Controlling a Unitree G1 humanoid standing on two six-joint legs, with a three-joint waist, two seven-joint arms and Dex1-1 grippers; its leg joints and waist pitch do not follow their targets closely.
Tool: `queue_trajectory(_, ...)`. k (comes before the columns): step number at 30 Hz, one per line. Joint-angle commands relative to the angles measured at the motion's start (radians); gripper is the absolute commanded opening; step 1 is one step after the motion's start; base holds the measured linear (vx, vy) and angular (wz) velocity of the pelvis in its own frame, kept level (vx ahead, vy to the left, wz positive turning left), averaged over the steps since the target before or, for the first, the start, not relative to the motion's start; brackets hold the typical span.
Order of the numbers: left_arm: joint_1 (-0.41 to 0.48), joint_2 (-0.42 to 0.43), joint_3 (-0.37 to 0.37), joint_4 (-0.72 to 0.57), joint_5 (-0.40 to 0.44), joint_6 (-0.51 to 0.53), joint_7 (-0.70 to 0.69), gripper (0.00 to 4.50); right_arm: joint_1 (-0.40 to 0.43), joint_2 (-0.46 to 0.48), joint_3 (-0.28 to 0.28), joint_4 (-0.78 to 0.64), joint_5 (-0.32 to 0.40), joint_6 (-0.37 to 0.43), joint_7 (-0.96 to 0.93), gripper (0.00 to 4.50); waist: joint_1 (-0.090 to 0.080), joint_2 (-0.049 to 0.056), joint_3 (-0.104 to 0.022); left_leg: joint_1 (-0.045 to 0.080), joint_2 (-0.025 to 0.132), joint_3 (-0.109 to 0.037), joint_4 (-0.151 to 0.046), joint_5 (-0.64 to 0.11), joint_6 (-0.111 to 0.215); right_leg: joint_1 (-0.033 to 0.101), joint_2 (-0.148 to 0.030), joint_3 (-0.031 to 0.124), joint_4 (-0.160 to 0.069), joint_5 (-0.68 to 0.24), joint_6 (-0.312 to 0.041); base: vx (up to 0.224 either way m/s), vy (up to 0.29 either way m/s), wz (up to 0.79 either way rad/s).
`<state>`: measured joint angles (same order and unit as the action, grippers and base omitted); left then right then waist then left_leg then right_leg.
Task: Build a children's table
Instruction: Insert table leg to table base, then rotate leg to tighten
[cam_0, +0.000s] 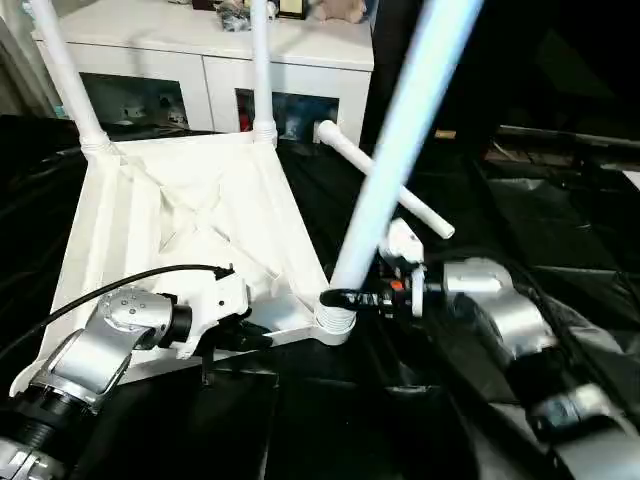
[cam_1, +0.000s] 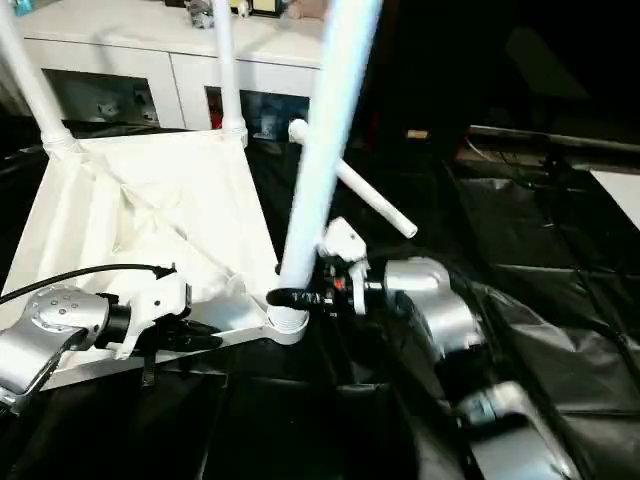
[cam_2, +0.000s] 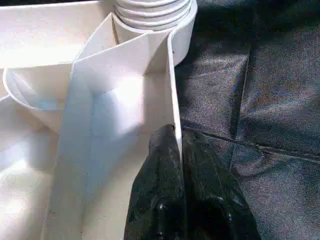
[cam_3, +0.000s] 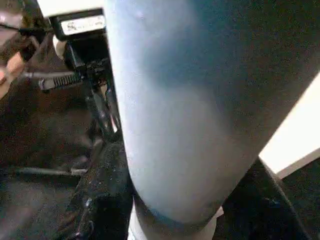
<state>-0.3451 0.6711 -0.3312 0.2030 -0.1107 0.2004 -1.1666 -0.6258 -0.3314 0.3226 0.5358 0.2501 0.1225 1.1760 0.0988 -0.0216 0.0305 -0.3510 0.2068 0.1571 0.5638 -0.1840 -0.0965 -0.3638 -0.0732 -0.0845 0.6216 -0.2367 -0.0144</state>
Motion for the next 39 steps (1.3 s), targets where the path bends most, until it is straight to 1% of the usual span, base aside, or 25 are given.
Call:
queue_trajectory(1, -0.009, 0.031, 0.011, -0.056, -0.006, -0.01, -0.053, 0.0, 0.032, -0.063, 0.013, 0.105, -0.112, 0.046, -0.034, 1.85, -0.001, 0.025, -0.041, 0.006, 0.03, 0.0, -0.068, -0.219, -0.006, 0.033, -0.068, 0.057, -0.07, -0.059, -0.22, 0.0, 0.0, 0.0)
queue_trajectory(3, -0.011, 0.029, 0.011, -0.056, -0.003, -0.009, -0.048, 0.0, 0.028, -0.06, 0.02, 0.098, -0.113, 0.052, -0.026, 1.85, 0.001, 0.023, -0.041, 0.007, 0.03, 0.0, -0.068, -0.222, -0.007, 0.033, -0.068, 0.057, -0.07, -0.068, -0.217, 0.0, 0.0, 0.0)
queue_trajectory(5, -0.012, 0.028, 0.011, -0.056, 0.0, -0.009, -0.044, 0.0, 0.029, -0.048, 0.024, 0.08, -0.111, 0.061, -0.032, 1.85, 0.0, 0.023, -0.041, 0.007, 0.03, 0.0, -0.069, -0.223, -0.008, 0.033, -0.066, 0.057, -0.07, -0.068, -0.216, 0.0, 0.0, 0.0)
queue_trajectory(10, -0.009, 0.024, 0.011, -0.062, 0.002, -0.006, -0.033, 0.0, 0.044, -0.029, 0.043, 0.047, -0.11, 0.058, -0.048, 1.85, 0.001, 0.023, -0.042, 0.008, 0.03, 0.001, -0.067, -0.209, -0.007, 0.033, -0.066, 0.057, -0.067, -0.04, -0.22, 0.0, 0.0, 0.0)
queue_trajectory(11, -0.009, 0.022, 0.01, -0.062, 0.002, -0.006, -0.032, 0.0, 0.047, -0.027, 0.049, 0.047, -0.118, 0.053, -0.051, 1.85, 0.0, 0.023, -0.041, 0.007, 0.029, 0.001, -0.068, -0.212, -0.008, 0.032, -0.065, 0.057, -0.068, -0.046, -0.218, 0.0, 0.0, 0.0)
queue_trajectory(12, -0.009, 0.02, 0.009, -0.062, 0.003, -0.005, -0.03, 0.0, 0.053, -0.028, 0.065, 0.055, -0.143, 0.032, -0.059, 1.85, 0.0, 0.026, -0.042, 0.008, 0.029, 0.001, -0.067, -0.217, -0.009, 0.032, -0.066, 0.057, -0.068, -0.05, -0.218, 0.0, 0.0, 0.0)
queue_trajectory(13, -0.01, 0.019, 0.009, -0.062, 0.003, -0.005, -0.029, 0.0, 0.054, -0.028, 0.072, 0.059, -0.153, 0.024, -0.062, 1.85, -0.001, 0.024, -0.04, 0.007, 0.029, 0.001, -0.068, -0.227, -0.012, 0.032, -0.067, 0.057, -0.07, -0.066, -0.216, 0.0, 0.0, 0.0)
queue_trajectory(14, -0.01, 0.018, 0.009, -0.062, 0.003, -0.005, -0.029, 0.0, 0.056, -0.026, 0.077, 0.065, -0.16, 0.018, -0.067, 1.85, -0.001, 0.026, -0.04, 0.008, 0.029, 0.001, -0.069, -0.234, -0.014, 0.031, -0.066, 0.058, -0.071, -0.076, -0.214, 0.0, 0.0, 0.0)
queue_trajectory(15, -0.011, 0.017, 0.008, -0.061, 0.003, -0.004, -0.029, 0.0, 0.057, -0.022, 0.08, 0.072, -0.166, 0.014, -0.073, 1.85, -0.002, 0.025, -0.038, 0.008, 0.029, 0.0, -0.07, -0.254, -0.018, 0.03, -0.066, 0.059, -0.073, -0.109, -0.209, 0.0, 0.0, 0.0)
queue_trajectory(20, -0.013, 0.014, 0.007, -0.059, 0.004, -0.004, -0.029, 0.0, 0.058, 0.001, 0.071, 0.087, -0.162, 0.016, -0.099, 1.85, -0.005, 0.023, -0.037, 0.008, 0.029, -0.001, -0.072, -0.269, -0.019, 0.028, -0.067, 0.061, -0.077, -0.153, -0.201, 0.0, 0.0, 0.0)
queue_trajectory(24, -0.013, 0.015, 0.007, -0.056, 0.006, -0.003, -0.032, 0.0, 0.058, 0.009, 0.069, 0.114, -0.171, -0.007, -0.121, 1.85, -0.008, 0.022, -0.034, 0.007, 0.029, -0.001, -0.073, -0.284, -0.019, 0.026, -0.068, 0.063, -0.081, -0.202, -0.192, 0.0, 0.0, 0.0)
queue_trajectory(27, -0.013, 0.016, 0.008, -0.057, 0.005, -0.001, -0.033, 0.0, 0.056, 0.017, 0.065, 0.132, -0.177, -0.017, -0.134, 1.85, -0.008, 0.022, -0.032, 0.01, 0.03, -0.001, -0.074, -0.304, -0.021, 0.021, -0.069, 0.066, -0.086, -0.252, -0.182, 0.0, 0.0, 0.0)
queue_trajectory(28, -0.012, 0.016, 0.008, -0.056, 0.005, 0.0, -0.032, 0.0, 0.056, 0.02, 0.064, 0.142, -0.18, -0.022, -0.139, 1.85, -0.009, 0.021, -0.032, 0.009, 0.03, -0.001, -0.075, -0.307, -0.022, 0.021, -0.069, 0.066, -0.086, -0.265, -0.178, 0.0, 0.0, 0.0)
queue_trajectory(29, -0.012, 0.015, 0.01, -0.055, 0.005, 0.002, -0.029, 0.0, 0.056, 0.023, 0.061, 0.149, -0.182, -0.024, -0.15, 1.85, -0.009, 0.02, -0.032, 0.009, 0.03, -0.001, -0.075, -0.31, -0.022, 0.02, -0.068, 0.067, -0.087, -0.271, -0.175, 0.0, 0.0, 0.0)
queue_trajectory(31, -0.013, 0.014, 0.011, -0.051, 0.008, 0.003, -0.022, 0.0, 0.057, 0.026, 0.056, 0.158, -0.183, -0.025, -0.166, 1.85, -0.009, 0.021, -0.032, 0.01, 0.03, -0.001, -0.075, -0.313, -0.023, 0.018, -0.067, 0.068, -0.087, -0.27, -0.174, 0.0, 0.0, 0.0)
queue_trajectory(32, -0.013, 0.013, 0.012, -0.047, 0.011, 0.003, -0.015, 0.0, 0.058, 0.029, 0.052, 0.162, -0.183, -0.025, -0.177, 1.85, -0.01, 0.02, -0.031, 0.011, 0.03, -0.001, -0.076, -0.317, -0.024, 0.016, -0.067, 0.069, -0.087, -0.273, -0.174, 0.0, 0.0, 0.0)
queue_trajectory(34, -0.017, 0.0, 0.02, -0.028, 0.026, 0.015, 0.021, 0.0, 0.058, 0.043, 0.029, 0.188, -0.182, -0.022, -0.242, 1.85, -0.011, 0.02, -0.028, 0.011, 0.029, -0.001, -0.077, -0.335, -0.029, 0.015, -0.068, 0.07, -0.09, -0.303, -0.168, 0.0, 0.0, 0.0)
queue_trajectory(35, -0.022, -0.016, 0.026, -0.015, 0.036, 0.038, 0.057, 0.0, 0.056, 0.06, 0.005, 0.212, -0.177, -0.014, -0.306, 1.85, -0.014, 0.019, -0.025, 0.012, 0.028, -0.002, -0.079, -0.353, -0.036, 0.013, -0.069, 0.07, -0.093, -0.342, -0.16, 0.0, 0.0, 0.0)
queue_trajectory(36, -0.026, -0.035, 0.033, -0.005, 0.039, 0.053, 0.088, 0.0, 0.055, 0.074, -0.013, 0.229, -0.173, -0.009, -0.357, 1.85, -0.015, 0.02, -0.025, 0.013, 0.029, -0.003, -0.08, -0.36, -0.043, 0.012, -0.069, 0.071, -0.094, -0.361, -0.155, 0.0, 0.0, 0.0)
queue_trajectory(37, -0.03, -0.058, 0.041, -0.001, 0.034, 0.079, 0.117, 0.0, 0.054, 0.09, -0.032, 0.245, -0.167, -0.003, -0.404, 1.85, -0.015, 0.017, -0.026, 0.017, 0.028, -0.005, -0.079, -0.372, -0.052, 0.011, -0.071, 0.071, -0.098, -0.399, -0.143, 0.0, 0.0, 0.0)
queue_trajectory(38, -0.034, -0.084, 0.049, -0.002, 0.027, 0.105, 0.146, 0.0, 0.055, 0.104, -0.047, 0.255, -0.159, 0.004, -0.436, 1.85, -0.015, 0.017, -0.025, 0.016, 0.027, -0.007, -0.08, -0.376, -0.052, 0.012, -0.073, 0.072, -0.101, -0.417, -0.134, 0.0, 0.0, 0.0)
queue_trajectory(39, -0.04, -0.128, 0.06, -0.002, 0.02, 0.144, 0.198, 0.0, 0.058, 0.125, -0.065, 0.266, -0.15, 0.011, -0.484, 1.85, -0.017, 0.02, -0.022, 0.015, 0.027, -0.007, -0.082, -0.385, -0.057, 0.01, -0.072, 0.071, -0.102, -0.43, -0.128, 0.0, 0.0, 0.0)
